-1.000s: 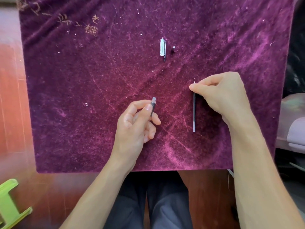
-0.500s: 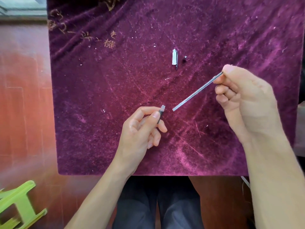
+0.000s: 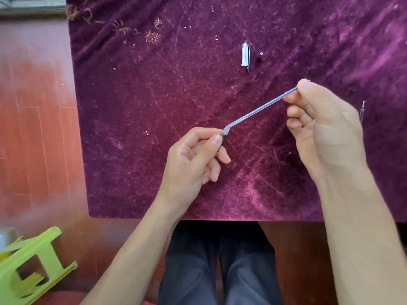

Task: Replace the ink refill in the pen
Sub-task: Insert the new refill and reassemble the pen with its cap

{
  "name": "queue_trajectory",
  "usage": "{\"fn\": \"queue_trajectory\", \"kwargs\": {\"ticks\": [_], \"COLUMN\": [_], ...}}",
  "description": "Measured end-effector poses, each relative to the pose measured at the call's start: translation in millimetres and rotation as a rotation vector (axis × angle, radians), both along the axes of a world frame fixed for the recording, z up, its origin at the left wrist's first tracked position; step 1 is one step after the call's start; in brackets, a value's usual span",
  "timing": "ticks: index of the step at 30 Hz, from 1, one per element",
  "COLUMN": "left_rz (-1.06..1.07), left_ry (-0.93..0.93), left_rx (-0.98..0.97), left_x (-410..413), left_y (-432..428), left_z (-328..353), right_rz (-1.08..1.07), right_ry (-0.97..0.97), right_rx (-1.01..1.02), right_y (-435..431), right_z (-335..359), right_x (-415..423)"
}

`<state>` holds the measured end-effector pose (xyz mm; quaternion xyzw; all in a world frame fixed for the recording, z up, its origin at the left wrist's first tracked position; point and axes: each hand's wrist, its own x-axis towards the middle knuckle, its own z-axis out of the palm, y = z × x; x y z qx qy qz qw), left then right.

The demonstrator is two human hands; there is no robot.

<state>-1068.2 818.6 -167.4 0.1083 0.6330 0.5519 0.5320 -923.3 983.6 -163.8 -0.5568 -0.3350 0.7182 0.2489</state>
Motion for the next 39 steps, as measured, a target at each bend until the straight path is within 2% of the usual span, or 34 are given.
{"fn": "queue_trajectory", "kwargs": {"ticks": [11, 20, 32, 39], "left_rz": [-0.082, -0.073, -0.038, -0.068], "left_ry": [0.109, 0.065, 0.072, 0.046], "left_rx": [0.038, 0.047, -0.007, 0.034], "left_x": [0, 6, 4, 3], "left_y": [-3, -7, -7, -6], "left_z": [-6, -8, -10, -9], "right_rz": [0.116, 0.215, 0.258, 0.217], "right_ry": [-0.047, -0.035, 0.029, 0.012], "right_rx": [0.157, 0.273, 0.297, 0.214], "right_y": [17, 26, 18, 18], "right_z": [10, 14, 15, 9], "right_x": [0, -7, -3, -9]}}
